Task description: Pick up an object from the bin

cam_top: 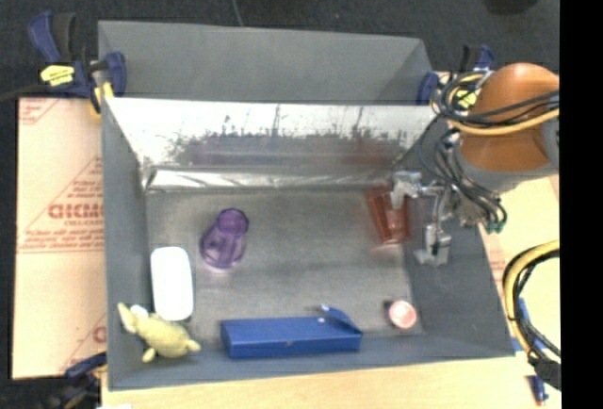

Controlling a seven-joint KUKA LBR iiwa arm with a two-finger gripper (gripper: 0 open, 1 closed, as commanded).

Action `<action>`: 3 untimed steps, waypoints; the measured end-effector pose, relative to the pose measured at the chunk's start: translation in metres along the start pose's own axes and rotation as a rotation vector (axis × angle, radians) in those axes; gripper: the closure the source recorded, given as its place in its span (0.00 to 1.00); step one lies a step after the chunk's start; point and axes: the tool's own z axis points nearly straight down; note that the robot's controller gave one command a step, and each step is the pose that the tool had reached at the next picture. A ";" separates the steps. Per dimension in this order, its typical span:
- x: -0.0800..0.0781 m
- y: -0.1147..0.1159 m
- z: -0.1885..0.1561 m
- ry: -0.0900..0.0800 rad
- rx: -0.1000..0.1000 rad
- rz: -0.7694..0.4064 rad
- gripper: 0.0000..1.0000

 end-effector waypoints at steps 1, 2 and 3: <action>-0.044 -0.011 0.011 -0.003 0.003 -0.262 0.00; -0.054 0.002 0.015 -0.003 0.005 -0.463 0.00; -0.053 -0.008 -0.022 -0.012 0.006 -0.217 1.00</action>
Offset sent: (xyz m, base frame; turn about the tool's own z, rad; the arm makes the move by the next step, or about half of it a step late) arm 0.0519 0.0203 -0.0193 -0.5226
